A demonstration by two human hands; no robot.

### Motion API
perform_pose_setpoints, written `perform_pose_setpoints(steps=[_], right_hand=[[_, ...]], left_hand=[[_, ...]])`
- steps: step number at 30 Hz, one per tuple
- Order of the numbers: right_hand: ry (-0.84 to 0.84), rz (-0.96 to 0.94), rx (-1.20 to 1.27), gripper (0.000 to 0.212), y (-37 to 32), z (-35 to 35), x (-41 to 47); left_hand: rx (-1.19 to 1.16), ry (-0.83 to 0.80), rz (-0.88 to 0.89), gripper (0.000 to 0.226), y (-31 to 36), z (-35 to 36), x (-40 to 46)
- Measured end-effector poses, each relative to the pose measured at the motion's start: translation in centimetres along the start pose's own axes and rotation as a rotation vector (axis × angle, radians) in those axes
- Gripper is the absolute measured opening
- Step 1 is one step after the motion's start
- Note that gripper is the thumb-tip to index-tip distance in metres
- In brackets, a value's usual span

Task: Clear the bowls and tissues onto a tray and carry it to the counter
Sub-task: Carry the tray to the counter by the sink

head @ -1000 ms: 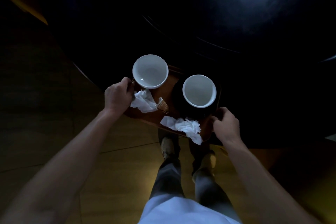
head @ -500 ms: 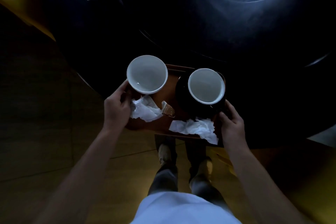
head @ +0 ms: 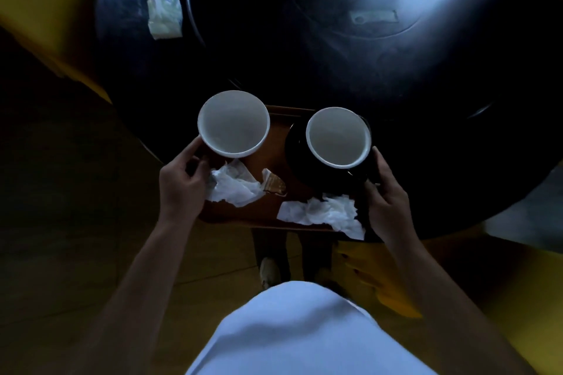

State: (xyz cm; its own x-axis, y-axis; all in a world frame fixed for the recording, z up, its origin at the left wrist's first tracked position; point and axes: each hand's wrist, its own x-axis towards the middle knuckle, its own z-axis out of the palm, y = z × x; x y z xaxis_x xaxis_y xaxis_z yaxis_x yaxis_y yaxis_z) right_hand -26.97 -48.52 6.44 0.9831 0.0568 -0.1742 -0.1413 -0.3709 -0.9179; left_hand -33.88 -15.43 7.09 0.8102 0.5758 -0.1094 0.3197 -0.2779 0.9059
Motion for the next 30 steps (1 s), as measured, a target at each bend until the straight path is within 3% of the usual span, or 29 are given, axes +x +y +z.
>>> perform_pose_setpoints(steps=[7, 23, 30], right_hand=[[-0.169, -0.084, -0.006, 0.06, -1.1, -2.6, 2.1], [-0.503, -0.351, 0.04, 0.064, -10.5, -5.5, 6.9], [-0.578, -0.408, 0.091, 0.056, -13.8, -6.2, 5.7]], left_hand=[[-0.07, 0.109, -0.037, 0.045, 3.6, -0.7, -3.0], [-0.328, 0.466, -0.059, 0.033, 12.3, -2.8, -11.4], [-0.353, 0.51, -0.061, 0.032, 13.8, -3.7, -14.4]])
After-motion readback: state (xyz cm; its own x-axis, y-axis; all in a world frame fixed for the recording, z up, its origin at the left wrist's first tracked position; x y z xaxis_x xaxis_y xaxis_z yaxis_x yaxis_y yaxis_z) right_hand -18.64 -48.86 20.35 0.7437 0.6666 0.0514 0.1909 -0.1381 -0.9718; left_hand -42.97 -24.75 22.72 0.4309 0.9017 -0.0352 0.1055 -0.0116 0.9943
